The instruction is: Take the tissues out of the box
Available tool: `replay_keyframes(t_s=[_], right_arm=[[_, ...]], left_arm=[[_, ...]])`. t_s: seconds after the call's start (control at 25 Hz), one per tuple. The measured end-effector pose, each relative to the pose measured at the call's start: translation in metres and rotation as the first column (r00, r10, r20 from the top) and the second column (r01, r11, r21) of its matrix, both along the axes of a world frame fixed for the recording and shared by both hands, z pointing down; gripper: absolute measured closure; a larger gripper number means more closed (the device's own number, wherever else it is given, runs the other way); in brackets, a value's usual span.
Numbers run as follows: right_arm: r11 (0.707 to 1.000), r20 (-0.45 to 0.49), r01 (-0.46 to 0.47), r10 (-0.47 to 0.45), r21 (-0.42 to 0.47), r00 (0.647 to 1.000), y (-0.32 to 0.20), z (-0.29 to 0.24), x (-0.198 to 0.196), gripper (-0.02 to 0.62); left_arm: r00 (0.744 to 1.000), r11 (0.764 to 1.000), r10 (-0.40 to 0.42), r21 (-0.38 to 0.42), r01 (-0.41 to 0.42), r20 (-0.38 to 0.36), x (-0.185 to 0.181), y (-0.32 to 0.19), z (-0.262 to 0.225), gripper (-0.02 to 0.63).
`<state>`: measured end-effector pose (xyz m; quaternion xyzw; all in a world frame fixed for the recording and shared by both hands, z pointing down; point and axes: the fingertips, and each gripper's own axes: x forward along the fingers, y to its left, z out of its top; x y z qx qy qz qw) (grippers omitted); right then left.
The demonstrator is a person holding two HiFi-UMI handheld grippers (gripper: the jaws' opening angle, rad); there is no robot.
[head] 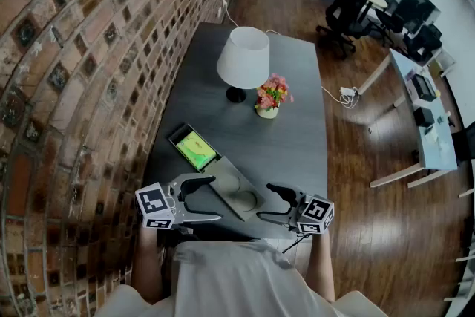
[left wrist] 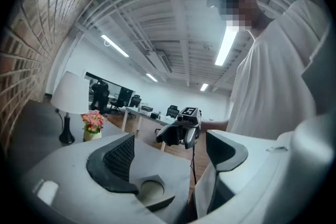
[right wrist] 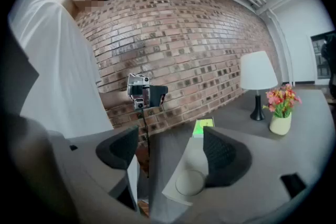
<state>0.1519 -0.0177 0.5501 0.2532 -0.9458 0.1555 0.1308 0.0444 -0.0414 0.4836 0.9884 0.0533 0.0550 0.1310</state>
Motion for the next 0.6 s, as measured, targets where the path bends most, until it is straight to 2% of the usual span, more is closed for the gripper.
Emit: replay_keyframes(t_s=[0.28, 0.44, 0.6], right_arm=[[0.996, -0.041, -0.040, 0.036, -0.083, 0.999, -0.023, 0.054, -0.029, 0.212], [0.993, -0.022, -0.054, 0.052, -0.107, 0.998, -0.048, 0.071, -0.042, 0.212], [0.993, -0.038, -0.017, 0.013, -0.117, 0.999, -0.071, 0.080, -0.056, 0.212]], left_arm=[[0.992, 0.994, -0.106, -0.005, 0.107, 0.072, -0.038, -0.005, 0.021, 0.196], [0.970, 0.977, -0.213, -0.003, 0.215, 0.118, -0.059, -0.009, 0.033, 0.196], [0.945, 0.959, -0.277, -0.003, 0.282, 0.175, -0.076, -0.006, 0.045, 0.196]])
